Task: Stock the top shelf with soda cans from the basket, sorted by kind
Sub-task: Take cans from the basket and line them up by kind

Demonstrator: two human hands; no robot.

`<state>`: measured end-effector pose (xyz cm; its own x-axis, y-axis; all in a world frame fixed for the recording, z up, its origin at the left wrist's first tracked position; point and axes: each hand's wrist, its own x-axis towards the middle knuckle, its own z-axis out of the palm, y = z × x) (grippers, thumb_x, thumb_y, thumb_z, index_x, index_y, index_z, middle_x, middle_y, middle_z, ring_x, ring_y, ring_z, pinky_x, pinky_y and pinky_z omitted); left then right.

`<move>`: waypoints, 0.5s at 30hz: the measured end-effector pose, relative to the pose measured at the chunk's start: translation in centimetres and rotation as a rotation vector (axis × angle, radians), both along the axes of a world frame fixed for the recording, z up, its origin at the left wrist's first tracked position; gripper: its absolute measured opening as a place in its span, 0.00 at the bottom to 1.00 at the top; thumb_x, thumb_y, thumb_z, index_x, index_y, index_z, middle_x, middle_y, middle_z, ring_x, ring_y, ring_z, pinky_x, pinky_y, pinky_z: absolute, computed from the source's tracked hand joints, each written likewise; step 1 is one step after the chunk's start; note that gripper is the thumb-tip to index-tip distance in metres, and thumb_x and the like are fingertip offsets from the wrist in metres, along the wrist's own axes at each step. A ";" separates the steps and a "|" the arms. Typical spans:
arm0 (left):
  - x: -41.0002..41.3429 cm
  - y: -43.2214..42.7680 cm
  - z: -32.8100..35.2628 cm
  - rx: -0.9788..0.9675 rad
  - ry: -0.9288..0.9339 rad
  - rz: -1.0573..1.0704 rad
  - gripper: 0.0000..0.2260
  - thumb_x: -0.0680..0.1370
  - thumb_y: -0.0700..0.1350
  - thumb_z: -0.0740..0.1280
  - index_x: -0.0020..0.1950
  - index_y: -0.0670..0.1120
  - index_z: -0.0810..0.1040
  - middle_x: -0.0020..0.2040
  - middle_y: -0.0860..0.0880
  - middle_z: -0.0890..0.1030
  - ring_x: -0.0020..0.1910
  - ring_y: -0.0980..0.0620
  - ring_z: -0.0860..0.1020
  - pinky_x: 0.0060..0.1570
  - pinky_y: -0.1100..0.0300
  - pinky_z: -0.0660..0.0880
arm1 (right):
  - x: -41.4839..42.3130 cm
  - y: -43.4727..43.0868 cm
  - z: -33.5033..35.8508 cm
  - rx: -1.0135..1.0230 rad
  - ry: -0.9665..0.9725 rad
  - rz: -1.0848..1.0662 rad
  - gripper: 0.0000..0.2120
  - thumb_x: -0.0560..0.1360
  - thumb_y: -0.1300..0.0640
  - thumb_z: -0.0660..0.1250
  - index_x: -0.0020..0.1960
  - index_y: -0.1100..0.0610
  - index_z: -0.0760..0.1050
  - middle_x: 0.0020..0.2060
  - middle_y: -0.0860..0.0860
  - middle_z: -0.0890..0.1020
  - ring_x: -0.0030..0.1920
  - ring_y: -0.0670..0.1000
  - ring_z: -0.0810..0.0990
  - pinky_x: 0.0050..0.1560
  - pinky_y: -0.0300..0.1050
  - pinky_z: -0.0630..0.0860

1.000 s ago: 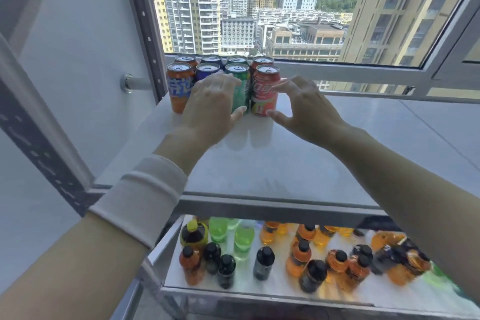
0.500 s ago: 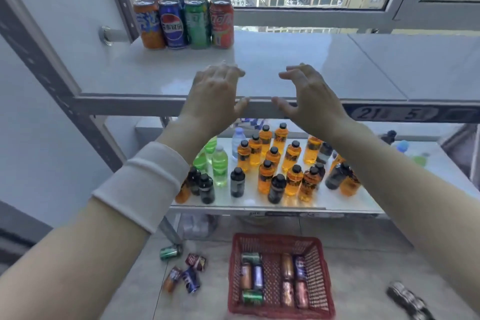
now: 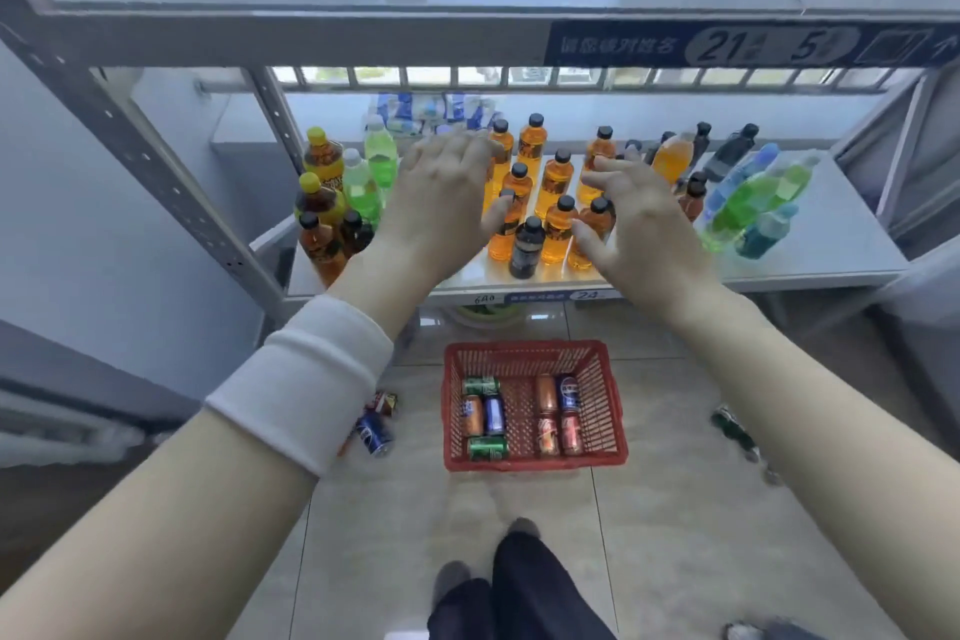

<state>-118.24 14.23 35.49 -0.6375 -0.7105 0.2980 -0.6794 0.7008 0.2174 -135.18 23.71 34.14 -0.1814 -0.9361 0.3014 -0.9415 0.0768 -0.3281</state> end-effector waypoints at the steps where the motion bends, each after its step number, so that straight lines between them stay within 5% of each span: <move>1: -0.2 0.4 -0.9 0.021 -0.012 -0.003 0.21 0.77 0.50 0.63 0.68 0.43 0.68 0.67 0.44 0.72 0.68 0.44 0.67 0.67 0.52 0.59 | -0.2 0.7 -1.0 0.014 -0.006 -0.007 0.21 0.74 0.56 0.68 0.63 0.65 0.72 0.63 0.61 0.73 0.69 0.61 0.66 0.71 0.55 0.61; 6: -2.1 2.2 -5.6 0.127 -0.053 0.004 0.22 0.77 0.51 0.63 0.68 0.43 0.67 0.69 0.44 0.69 0.70 0.45 0.64 0.68 0.52 0.57 | -2.4 3.9 -6.2 0.123 -0.060 -0.055 0.21 0.74 0.56 0.67 0.63 0.65 0.72 0.64 0.61 0.73 0.70 0.60 0.64 0.71 0.53 0.61; 12: -5.7 5.3 -14.1 0.315 -0.070 0.062 0.20 0.77 0.49 0.64 0.66 0.43 0.69 0.66 0.45 0.73 0.68 0.45 0.68 0.67 0.52 0.60 | -6.4 7.3 -14.6 0.329 -0.194 -0.102 0.22 0.76 0.53 0.65 0.67 0.59 0.69 0.69 0.54 0.69 0.75 0.52 0.56 0.70 0.38 0.49; 15: -7.3 7.5 -19.7 0.445 -0.100 0.096 0.19 0.75 0.47 0.67 0.64 0.43 0.73 0.63 0.44 0.76 0.66 0.45 0.71 0.65 0.52 0.64 | -8.8 9.0 -19.2 0.464 -0.264 -0.116 0.22 0.76 0.53 0.65 0.68 0.58 0.68 0.70 0.52 0.68 0.75 0.51 0.55 0.71 0.40 0.52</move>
<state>-125.51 21.70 15.77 -0.5724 -0.8128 -0.1087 -0.7697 0.4868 0.4130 -143.99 32.67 14.91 -0.3052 -0.9292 -0.2085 -0.8083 0.3686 -0.4591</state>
